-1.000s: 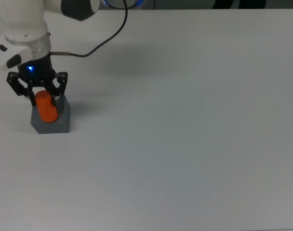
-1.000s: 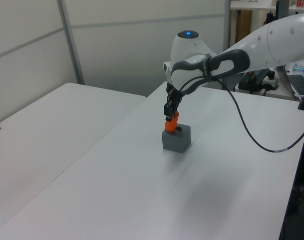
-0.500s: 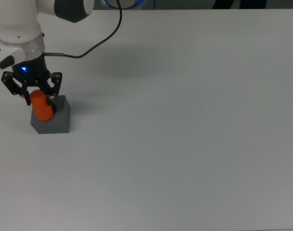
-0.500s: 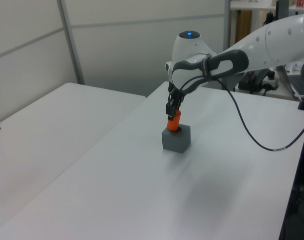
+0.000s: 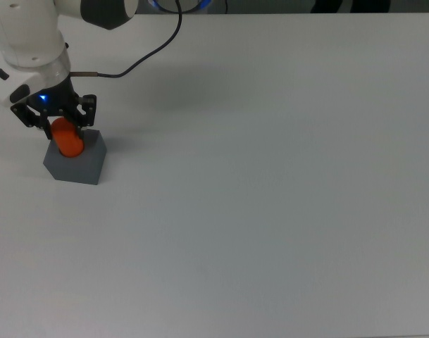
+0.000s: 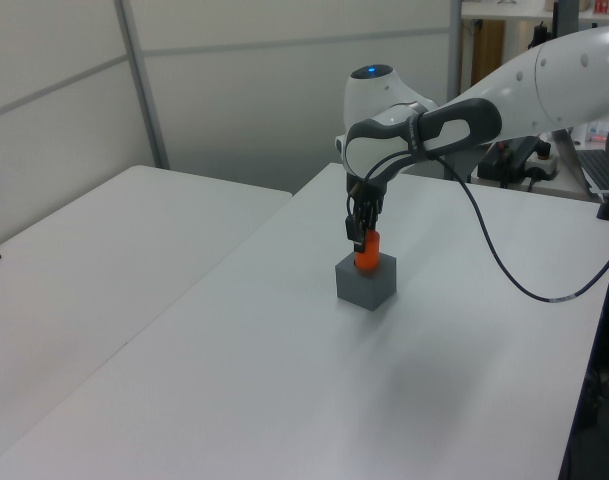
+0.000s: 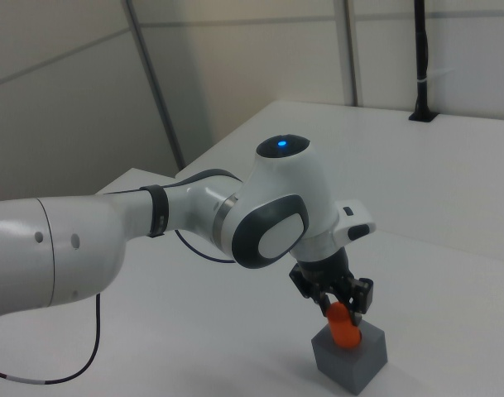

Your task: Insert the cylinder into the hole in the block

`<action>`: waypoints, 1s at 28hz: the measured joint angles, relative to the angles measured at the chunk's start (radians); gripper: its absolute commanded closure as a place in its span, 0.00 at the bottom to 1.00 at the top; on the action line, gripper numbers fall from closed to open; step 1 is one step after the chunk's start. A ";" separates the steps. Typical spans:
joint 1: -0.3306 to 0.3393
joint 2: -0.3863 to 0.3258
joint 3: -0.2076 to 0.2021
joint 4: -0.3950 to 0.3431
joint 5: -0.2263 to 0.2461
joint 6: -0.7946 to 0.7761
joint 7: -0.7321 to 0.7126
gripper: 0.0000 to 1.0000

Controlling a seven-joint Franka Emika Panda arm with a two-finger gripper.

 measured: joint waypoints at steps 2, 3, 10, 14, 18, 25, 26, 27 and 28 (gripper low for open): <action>0.000 0.000 0.000 0.002 0.000 0.000 0.000 0.00; 0.000 -0.001 0.000 0.006 0.000 0.000 0.000 0.00; 0.000 -0.029 0.000 0.071 0.000 -0.122 0.000 0.00; 0.000 -0.071 0.000 0.133 0.000 -0.262 0.000 0.00; 0.000 -0.106 0.000 0.179 0.000 -0.359 0.000 0.00; 0.000 -0.113 0.000 0.188 0.000 -0.371 0.000 0.00; 0.000 -0.112 0.000 0.188 0.000 -0.371 0.000 0.00; 0.000 -0.111 0.000 0.188 0.000 -0.371 0.000 0.00; 0.000 -0.111 0.000 0.188 0.000 -0.371 0.000 0.00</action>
